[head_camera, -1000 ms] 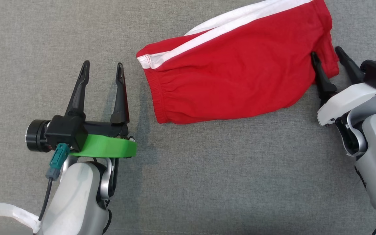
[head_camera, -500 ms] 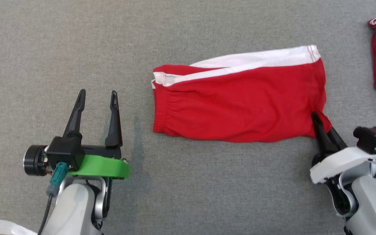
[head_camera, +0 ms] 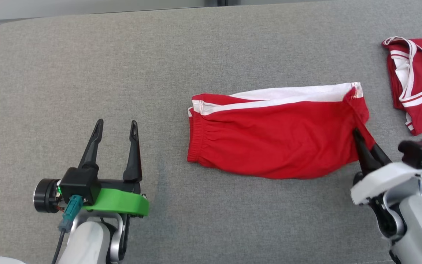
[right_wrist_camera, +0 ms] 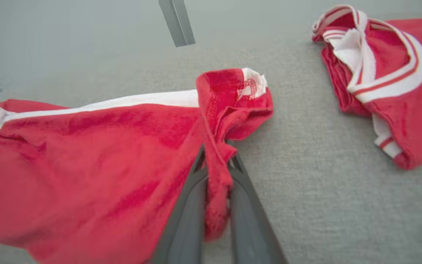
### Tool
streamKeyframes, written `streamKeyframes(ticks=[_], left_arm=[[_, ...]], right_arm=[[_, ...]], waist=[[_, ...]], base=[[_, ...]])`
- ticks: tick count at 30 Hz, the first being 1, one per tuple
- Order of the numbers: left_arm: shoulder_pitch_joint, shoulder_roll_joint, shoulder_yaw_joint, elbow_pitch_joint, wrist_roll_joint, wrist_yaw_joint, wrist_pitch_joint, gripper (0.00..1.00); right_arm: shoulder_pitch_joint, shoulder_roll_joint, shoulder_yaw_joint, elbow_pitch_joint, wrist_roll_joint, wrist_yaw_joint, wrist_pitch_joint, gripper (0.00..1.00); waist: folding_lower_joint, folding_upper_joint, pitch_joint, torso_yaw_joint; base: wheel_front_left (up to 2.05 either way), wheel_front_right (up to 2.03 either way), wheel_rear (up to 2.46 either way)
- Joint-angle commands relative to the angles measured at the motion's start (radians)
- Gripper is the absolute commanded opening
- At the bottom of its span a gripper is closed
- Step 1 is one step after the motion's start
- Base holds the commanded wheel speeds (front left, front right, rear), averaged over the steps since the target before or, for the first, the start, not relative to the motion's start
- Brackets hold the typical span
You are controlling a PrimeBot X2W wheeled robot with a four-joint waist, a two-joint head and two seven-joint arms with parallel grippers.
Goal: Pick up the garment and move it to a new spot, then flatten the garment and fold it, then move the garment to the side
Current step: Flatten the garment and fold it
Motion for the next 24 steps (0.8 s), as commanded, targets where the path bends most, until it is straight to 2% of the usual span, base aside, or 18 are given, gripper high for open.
streamKeyframes(ticks=[1, 5, 9, 15, 16, 17, 18, 24], left_arm=[[0.004, 0.001, 0.0, -0.002, -0.008, 0.002, 0.001, 1.0], [-0.008, 0.002, -0.004, -0.003, -0.01, 0.001, 0.001, 1.0], [-0.02, -0.004, -0.008, 0.001, -0.012, 0.003, -0.003, 1.0], [-0.032, -0.02, -0.017, 0.021, -0.021, -0.003, -0.01, 1.0], [-0.033, -0.023, -0.018, 0.023, -0.022, -0.004, -0.011, 1.0], [-0.034, -0.025, -0.02, 0.024, -0.023, -0.004, -0.012, 1.0], [-0.034, -0.026, -0.02, 0.027, -0.024, -0.005, -0.014, 1.0], [-0.027, -0.02, -0.011, 0.04, -0.023, 0.0, -0.019, 1.0]], right_arm=[[-0.038, 0.005, 0.022, -0.032, -0.009, 0.0, 0.023, 0.0], [-0.123, 0.03, 0.125, -0.149, -0.04, 0.0, 0.118, 0.0], [-0.192, 0.091, 0.266, -0.219, -0.039, 0.0, 0.186, 0.0], [-0.201, 0.163, 0.442, -0.161, 0.003, 0.0, 0.219, 0.0], [-0.199, 0.169, 0.453, -0.148, 0.006, 0.0, 0.214, 0.13], [-0.198, 0.172, 0.47, -0.131, 0.004, 0.0, 0.206, 0.47], [-0.197, 0.176, 0.484, -0.12, 0.007, 0.0, 0.199, 1.0], [-0.21, 0.157, 0.498, -0.13, -0.021, 0.0, 0.065, 1.0]], waist=[[0.0, -0.0001, -0.003, 0.006], [0.0, -0.0001, -0.001, 0.018], [0.0, -0.0001, 0.0, 0.04], [0.0, -0.0001, 0.004, 0.074], [0.0, -0.0001, 0.005, 0.078], [0.0, -0.0001, 0.007, 0.081], [0.0, -0.0001, 0.008, 0.082], [0.0, -0.0001, 0.005, 0.074]], base=[[0.0, 0.0, 0.0], [0.0, 0.0, 0.0], [0.0, 0.0, 0.0], [0.0, 0.0, 0.0], [0.0, 0.0, 0.0], [0.0, 0.0, 0.0], [0.0, 0.0, 0.0], [0.0, 0.0, 0.0]])
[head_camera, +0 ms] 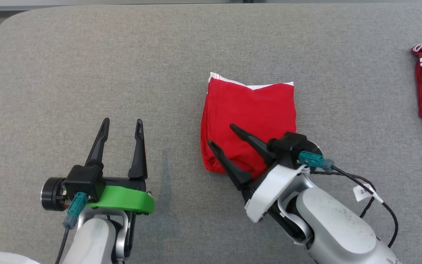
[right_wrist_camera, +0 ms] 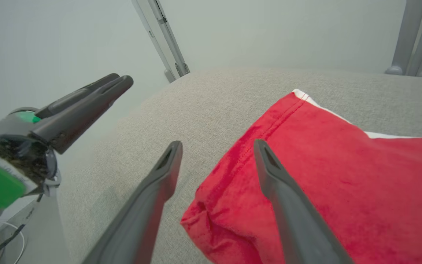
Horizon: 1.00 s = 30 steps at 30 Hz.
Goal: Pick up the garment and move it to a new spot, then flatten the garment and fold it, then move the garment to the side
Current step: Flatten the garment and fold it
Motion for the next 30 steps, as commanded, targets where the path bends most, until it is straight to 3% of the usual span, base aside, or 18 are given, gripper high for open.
streamKeyframes(ticks=[1, 4, 9, 17, 21, 30], left_arm=[[-0.002, 0.007, 0.006, 0.005, 0.001, 0.007, -0.003, 1.0], [0.011, 0.014, 0.013, 0.007, 0.007, 0.015, -0.005, 1.0], [0.036, 0.03, 0.03, 0.007, 0.001, 0.029, -0.007, 1.0], [0.094, 0.061, 0.05, -0.002, -0.007, 0.047, 0.003, 1.0], [0.132, 0.071, 0.052, -0.007, -0.011, 0.055, 0.012, 1.0], [0.231, 0.085, 0.039, -0.019, -0.023, 0.067, 0.031, 1.0]], right_arm=[[-0.002, -0.012, -0.013, -0.018, -0.01, 0.0, -0.039, 1.0], [0.022, -0.035, -0.061, -0.046, -0.03, 0.0, -0.094, 1.0], [0.102, -0.07, -0.257, -0.106, -0.076, 0.0, -0.138, 1.0], [0.299, -0.079, -0.564, -0.215, -0.159, 0.0, -0.1, 1.0], [0.377, -0.065, -0.624, -0.265, -0.177, 0.0, -0.063, 1.0], [0.514, -0.028, -0.65, -0.34, -0.195, 0.0, -0.007, 1.0]], waist=[[0.0, 0.0, -0.005, -0.008], [0.0, 0.0, -0.016, -0.025], [0.0, 0.0, -0.044, -0.062], [0.0, 0.0, -0.101, -0.106], [0.0, 0.0, -0.137, -0.113], [0.0, 0.0, -0.228, -0.111]], base=[[0.0, 0.0, 0.0], [0.0, 0.0, 0.0], [0.0, 0.0, 0.0], [0.0, 0.0, 0.0], [0.0, 0.0, 0.0], [0.0, 0.0, 0.0]])
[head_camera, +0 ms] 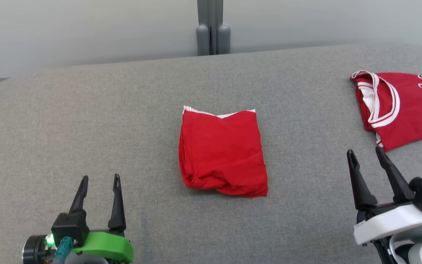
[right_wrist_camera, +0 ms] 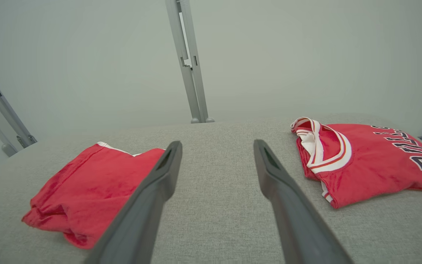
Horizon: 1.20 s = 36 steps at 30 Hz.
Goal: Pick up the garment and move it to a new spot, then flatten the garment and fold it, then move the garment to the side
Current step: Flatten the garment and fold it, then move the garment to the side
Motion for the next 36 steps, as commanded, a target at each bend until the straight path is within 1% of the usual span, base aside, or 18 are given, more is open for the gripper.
streamKeyframes(ticks=[1, 13, 26, 31, 36], left_arm=[[0.025, 0.009, -0.001, -0.003, -0.006, 0.005, 0.002, 1.0], [0.053, 0.022, -0.002, -0.011, -0.011, 0.023, 0.009, 1.0], [0.043, 0.032, -0.008, -0.011, -0.013, 0.029, 0.012, 1.0], [0.01, 0.03, -0.014, -0.02, -0.007, 0.029, 0.006, 1.0], [-0.064, 0.024, -0.019, -0.048, 0.007, 0.022, -0.001, 1.0]], right_arm=[[0.022, 0.004, -0.004, -0.01, -0.007, 0.0, 0.006, 1.0], [0.091, 0.013, -0.011, -0.066, -0.016, 0.0, 0.058, 1.0], [0.094, 0.018, -0.022, -0.081, -0.025, 0.0, 0.073, 1.0], [0.082, 0.012, -0.031, -0.088, -0.025, 0.0, 0.08, 1.0], [0.023, -0.012, -0.033, -0.074, -0.031, 0.0, 0.097, 1.0]], waist=[[0.0, 0.0, -0.039, 0.0], [0.0, 0.0, -0.074, 0.004], [0.0, 0.0, -0.07, 0.006], [0.0, 0.0, -0.043, 0.024], [0.0, 0.0, 0.053, 0.067]], base=[[0.0, 0.0, 0.0], [0.0, 0.0, 0.0], [0.0, 0.0, 0.0], [0.0, 0.0, 0.0], [0.0, 0.0, 0.0]])
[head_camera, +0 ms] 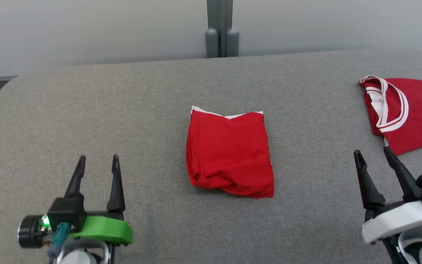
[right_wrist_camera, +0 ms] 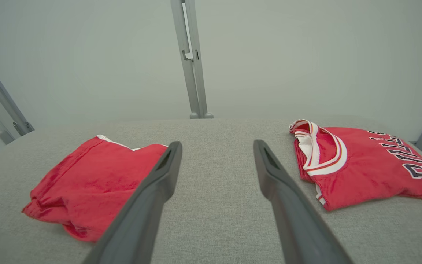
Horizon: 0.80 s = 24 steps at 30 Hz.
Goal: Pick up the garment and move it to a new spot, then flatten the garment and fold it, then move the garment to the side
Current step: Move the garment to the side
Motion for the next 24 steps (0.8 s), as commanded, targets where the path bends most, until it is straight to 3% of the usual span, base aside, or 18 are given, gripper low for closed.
streamKeyframes(ticks=[1, 8, 20, 21, 22, 23, 24], left_arm=[[-0.039, -0.002, 0.002, -0.006, 0.007, -0.003, -0.006, 1.0], [-0.176, -0.039, -0.014, -0.01, 0.023, -0.024, -0.029, 1.0], [-0.247, -0.083, -0.01, 0.03, 0.046, -0.043, -0.044, 1.0], [-0.249, -0.084, -0.009, 0.029, 0.048, -0.046, -0.044, 1.0], [-0.249, -0.085, -0.006, 0.029, 0.049, -0.048, -0.044, 1.0], [-0.248, -0.086, -0.003, 0.028, 0.052, -0.052, -0.044, 1.0], [-0.247, -0.087, -0.001, 0.028, 0.053, -0.051, -0.044, 1.0]], right_arm=[[-0.032, -0.009, 0.008, 0.012, -0.006, 0.0, 0.005, 1.0], [-0.189, -0.042, 0.092, 0.143, 0.021, 0.0, 0.003, 1.0], [-0.417, 0.003, 0.261, 0.534, 0.115, 0.0, -0.036, 1.0], [-0.422, 0.002, 0.271, 0.566, 0.127, 0.0, -0.024, 0.91], [-0.423, 0.003, 0.278, 0.587, 0.136, -0.001, -0.021, 0.47], [-0.421, 0.002, 0.286, 0.607, 0.144, -0.001, -0.02, 0.12], [-0.42, 0.001, 0.292, 0.618, 0.152, -0.001, -0.022, 0.0]], waist=[[0.0, 0.0, 0.085, 0.045], [0.0, 0.0, 0.246, 0.125], [0.0, 0.0, 0.309, 0.158], [0.0, 0.0, 0.308, 0.157], [0.0, 0.0, 0.307, 0.156], [0.0, 0.0, 0.306, 0.152], [0.0, 0.0, 0.303, 0.147]], base=[[0.0, 0.0, 0.0], [0.0, 0.0, 0.0], [0.0, 0.0, 0.0], [0.0, 0.0, 0.0], [0.0, 0.0, 0.0], [0.0, 0.0, 0.0], [0.0, 0.0, 0.0]])
